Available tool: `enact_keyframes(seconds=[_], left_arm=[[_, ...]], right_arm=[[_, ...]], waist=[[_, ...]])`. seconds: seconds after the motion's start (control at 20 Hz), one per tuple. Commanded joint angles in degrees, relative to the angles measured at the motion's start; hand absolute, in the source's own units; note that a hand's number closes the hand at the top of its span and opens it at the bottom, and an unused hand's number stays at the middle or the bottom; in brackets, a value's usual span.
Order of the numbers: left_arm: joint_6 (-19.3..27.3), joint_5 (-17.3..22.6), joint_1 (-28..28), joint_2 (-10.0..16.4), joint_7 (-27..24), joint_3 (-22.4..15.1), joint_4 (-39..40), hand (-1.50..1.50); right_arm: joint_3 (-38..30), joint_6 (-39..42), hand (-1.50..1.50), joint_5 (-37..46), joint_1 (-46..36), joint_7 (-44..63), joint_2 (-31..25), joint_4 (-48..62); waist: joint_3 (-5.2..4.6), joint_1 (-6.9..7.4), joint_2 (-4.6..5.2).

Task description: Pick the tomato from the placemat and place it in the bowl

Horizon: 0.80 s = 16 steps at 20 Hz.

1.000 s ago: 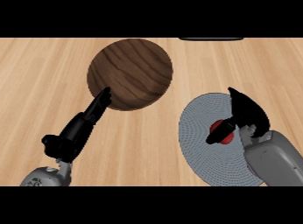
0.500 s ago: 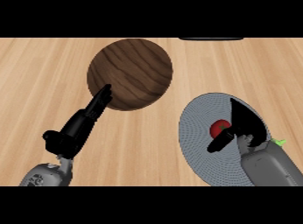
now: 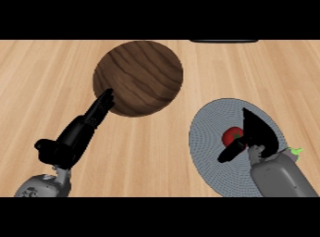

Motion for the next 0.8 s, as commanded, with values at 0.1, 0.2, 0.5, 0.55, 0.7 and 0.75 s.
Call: enact_keyframes(seconds=[0.1, 0.2, 0.5, 0.55, 0.7, 0.75], left_arm=[[-4.7, 0.9, 0.2, 0.7, -2.4, 3.9, 2.9, 0.00], [-1.8, -3.5, 2.7, -2.1, -5.0, 0.8, 2.8, 0.00], [-2.9, -5.0, 0.9, -4.5, -6.0, 1.3, 7.0, 0.00], [-4.1, -3.2, -2.5, -3.6, -1.8, 3.8, 5.6, 0.00], [-4.8, -4.0, 1.0, -3.6, -2.8, 3.2, 3.7, 0.00], [-1.9, -4.6, 1.1, -4.8, 1.0, 1.7, -0.4, 0.00]], right_arm=[[-2.9, -0.7, 1.50, 5.1, 0.6, -2.6, 0.3, 2.5], [-1.8, -1.0, 1.50, 8.1, 1.1, -2.0, 1.4, 2.7], [-3.9, 0.5, 1.50, 12.4, -2.4, 0.5, 4.1, 1.3], [-6.3, 0.3, 1.50, 12.3, -4.5, -3.7, 3.9, 7.0], [-6.2, -0.9, 1.50, 15.4, -2.5, -4.1, 4.2, 6.3], [0.7, 2.1, 1.50, 16.7, -4.8, -1.6, 8.3, 2.6]], waist=[[0.01, -0.04, 0.06], [0.00, -0.02, 0.03], [-0.01, -0.14, 0.04], [0.01, 0.01, 0.08], [0.01, 0.04, 0.06], [0.01, 0.32, -0.04]])
